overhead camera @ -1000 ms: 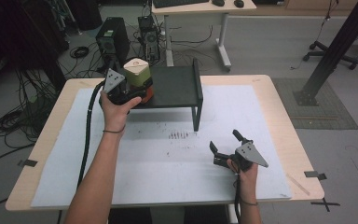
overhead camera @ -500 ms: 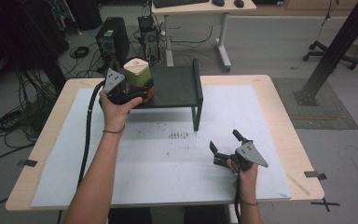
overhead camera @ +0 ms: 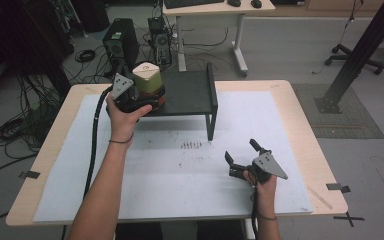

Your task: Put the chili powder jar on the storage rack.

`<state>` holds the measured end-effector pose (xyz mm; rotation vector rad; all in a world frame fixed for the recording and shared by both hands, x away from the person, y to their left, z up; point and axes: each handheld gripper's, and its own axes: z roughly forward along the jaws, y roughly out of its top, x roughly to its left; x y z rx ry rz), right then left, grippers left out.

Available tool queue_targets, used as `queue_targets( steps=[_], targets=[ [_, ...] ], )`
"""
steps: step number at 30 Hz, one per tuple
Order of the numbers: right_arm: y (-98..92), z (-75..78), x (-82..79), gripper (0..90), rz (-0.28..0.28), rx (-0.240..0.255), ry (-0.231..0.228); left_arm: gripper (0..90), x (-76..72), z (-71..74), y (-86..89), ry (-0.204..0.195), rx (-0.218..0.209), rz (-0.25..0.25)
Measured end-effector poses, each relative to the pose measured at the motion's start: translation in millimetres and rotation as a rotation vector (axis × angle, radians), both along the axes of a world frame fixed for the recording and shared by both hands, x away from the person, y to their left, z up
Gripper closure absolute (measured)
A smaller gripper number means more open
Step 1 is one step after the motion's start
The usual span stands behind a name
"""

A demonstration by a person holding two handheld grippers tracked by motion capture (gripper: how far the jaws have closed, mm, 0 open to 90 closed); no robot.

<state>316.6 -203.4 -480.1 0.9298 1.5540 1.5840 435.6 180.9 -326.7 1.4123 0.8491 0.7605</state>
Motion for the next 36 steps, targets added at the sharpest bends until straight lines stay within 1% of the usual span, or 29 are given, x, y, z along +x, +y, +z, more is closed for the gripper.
queue_targets(
  steps=[5, 7, 10, 12, 16, 23, 27, 30, 33, 36],
  targets=[
    [-0.1, 0.1, 0.1, 0.1, 0.001, -0.001, 0.002, 0.2, -7.7, 2.7, 2.5, -0.004, 0.000, 0.006],
    [-0.1, 0.0, 0.1, 0.1, 0.001, 0.000, 0.003, 0.2, -11.5, 3.4, 4.0, -0.007, -0.006, 0.003],
    [-0.1, 0.1, 0.2, 0.1, 0.000, 0.000, 0.004, 0.2, -19.4, 4.5, 5.9, -0.006, -0.009, -0.001],
    [-0.3, 0.1, 0.3, 0.1, 0.001, 0.001, 0.006, 0.2, -26.7, 5.2, 7.2, -0.015, -0.007, -0.010],
    [-0.3, 0.1, 0.3, 0.1, 0.002, 0.001, 0.006, 0.2, -38.4, 6.9, 9.7, -0.019, -0.016, -0.012],
    [-0.3, 0.2, 0.4, 0.1, 0.004, -0.001, 0.006, 0.2, -63.7, 9.4, 19.5, -0.036, -0.029, -0.024],
    [-0.3, 0.2, 0.4, 0.1, 0.004, -0.001, 0.006, 0.2, -76.9, 9.7, 25.9, -0.033, -0.030, -0.029],
    [-0.3, 0.2, 0.5, 0.1, 0.003, -0.001, 0.006, 0.2, -87.8, 8.1, 31.0, -0.038, -0.033, -0.041],
    [-0.3, 0.3, 0.6, 0.1, 0.003, -0.004, 0.006, 0.2, -97.2, 5.1, 36.6, -0.044, -0.029, -0.038],
    [-0.2, 0.3, 0.7, 0.1, 0.003, -0.005, 0.006, 0.2, -105.6, 1.3, 42.6, -0.052, -0.038, -0.038]
  ],
)
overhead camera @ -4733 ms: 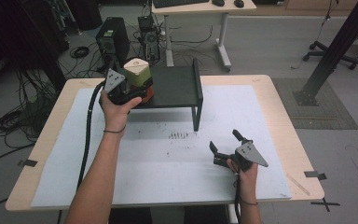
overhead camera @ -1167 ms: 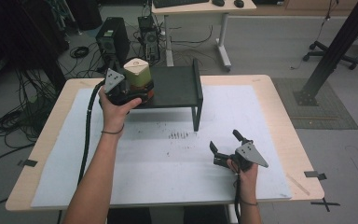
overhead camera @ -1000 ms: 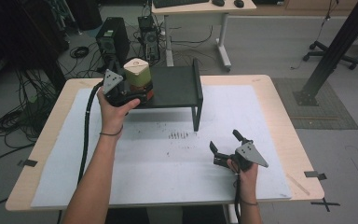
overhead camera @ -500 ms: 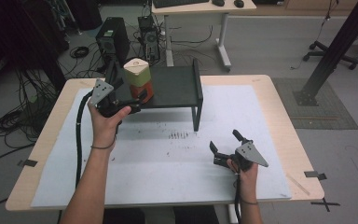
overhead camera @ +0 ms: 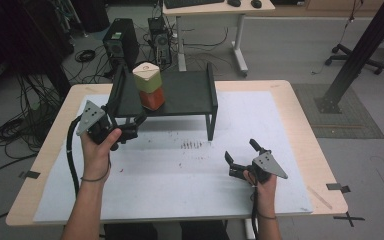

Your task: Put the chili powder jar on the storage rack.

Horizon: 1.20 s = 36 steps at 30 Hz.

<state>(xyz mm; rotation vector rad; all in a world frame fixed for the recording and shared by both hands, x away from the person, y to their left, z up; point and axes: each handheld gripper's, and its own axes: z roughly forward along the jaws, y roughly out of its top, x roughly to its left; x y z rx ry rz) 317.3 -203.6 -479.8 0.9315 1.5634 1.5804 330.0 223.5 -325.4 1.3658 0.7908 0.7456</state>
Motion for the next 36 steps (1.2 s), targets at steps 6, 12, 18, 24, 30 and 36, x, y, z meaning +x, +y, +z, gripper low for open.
queue_targets(
  steps=[6, 12, 18, 24, 30, 36],
  targets=[
    [0.3, 0.1, 0.1, 0.1, -0.003, -0.001, 0.001, 0.2, -15.2, -10.7, 9.0, -0.017, 0.002, -0.001],
    [0.5, 0.1, -0.1, 0.1, -0.003, -0.001, 0.005, 0.2, -28.2, -26.9, 15.1, -0.023, 0.000, 0.011],
    [0.7, 0.1, -0.1, 0.1, -0.007, -0.004, 0.004, 0.2, -40.9, -50.4, 23.6, -0.019, -0.002, 0.017],
    [0.9, 0.2, 0.0, 0.1, -0.009, -0.005, 0.007, 0.2, -47.3, -72.3, 31.6, -0.013, -0.014, 0.027],
    [1.0, 0.2, -0.1, 0.1, -0.012, -0.006, 0.007, 0.2, -48.6, -92.5, 33.7, -0.006, -0.008, 0.032],
    [1.2, 0.2, -0.1, 0.1, -0.014, -0.007, 0.007, 0.3, -48.1, -112.6, 33.3, -0.023, -0.013, 0.043]
  ],
)
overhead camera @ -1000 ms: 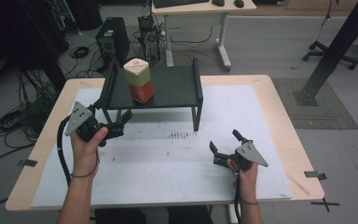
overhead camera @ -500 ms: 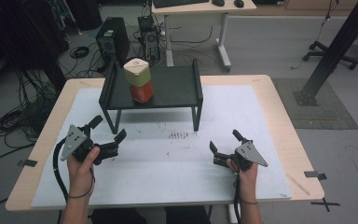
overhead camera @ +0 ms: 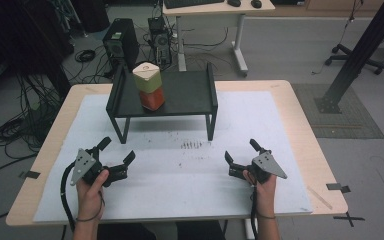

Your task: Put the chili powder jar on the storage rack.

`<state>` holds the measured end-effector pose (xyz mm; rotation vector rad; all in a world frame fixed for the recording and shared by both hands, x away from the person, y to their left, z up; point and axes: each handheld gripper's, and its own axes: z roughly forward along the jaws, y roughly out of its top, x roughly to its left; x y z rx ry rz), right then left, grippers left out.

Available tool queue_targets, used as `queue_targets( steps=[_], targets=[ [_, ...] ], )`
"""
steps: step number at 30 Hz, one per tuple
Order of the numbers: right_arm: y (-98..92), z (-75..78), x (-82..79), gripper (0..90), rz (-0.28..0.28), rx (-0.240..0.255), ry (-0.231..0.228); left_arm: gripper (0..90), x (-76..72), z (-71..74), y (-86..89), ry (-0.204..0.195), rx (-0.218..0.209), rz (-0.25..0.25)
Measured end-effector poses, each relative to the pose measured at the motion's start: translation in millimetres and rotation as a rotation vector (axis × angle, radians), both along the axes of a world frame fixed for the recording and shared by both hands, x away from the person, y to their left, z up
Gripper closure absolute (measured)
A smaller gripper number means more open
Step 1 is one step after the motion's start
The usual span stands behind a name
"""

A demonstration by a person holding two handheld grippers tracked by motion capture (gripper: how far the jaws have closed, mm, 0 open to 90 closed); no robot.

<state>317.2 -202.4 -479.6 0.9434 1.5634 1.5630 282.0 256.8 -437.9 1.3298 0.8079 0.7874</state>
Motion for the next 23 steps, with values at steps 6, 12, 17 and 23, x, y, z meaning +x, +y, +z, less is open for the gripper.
queue_targets(
  steps=[6, 12, 17, 23],
  targets=[
    [0.1, 0.1, 0.1, 0.1, -0.003, -0.003, 0.002, 0.4, 0.3, -17.7, 1.0, -0.013, 0.001, 0.009],
    [0.4, 0.2, 0.2, 0.1, -0.005, -0.006, 0.003, 0.3, 1.1, -26.7, 1.4, -0.007, 0.053, 0.004],
    [0.6, 0.3, 0.3, 0.1, -0.009, -0.006, 0.005, 0.4, 2.8, -33.5, 2.3, -0.011, 0.031, 0.010],
    [0.7, 0.2, 0.2, 0.1, -0.012, -0.007, 0.004, 0.4, 2.0, -37.1, 3.1, -0.009, 0.032, 0.005]
  ],
)
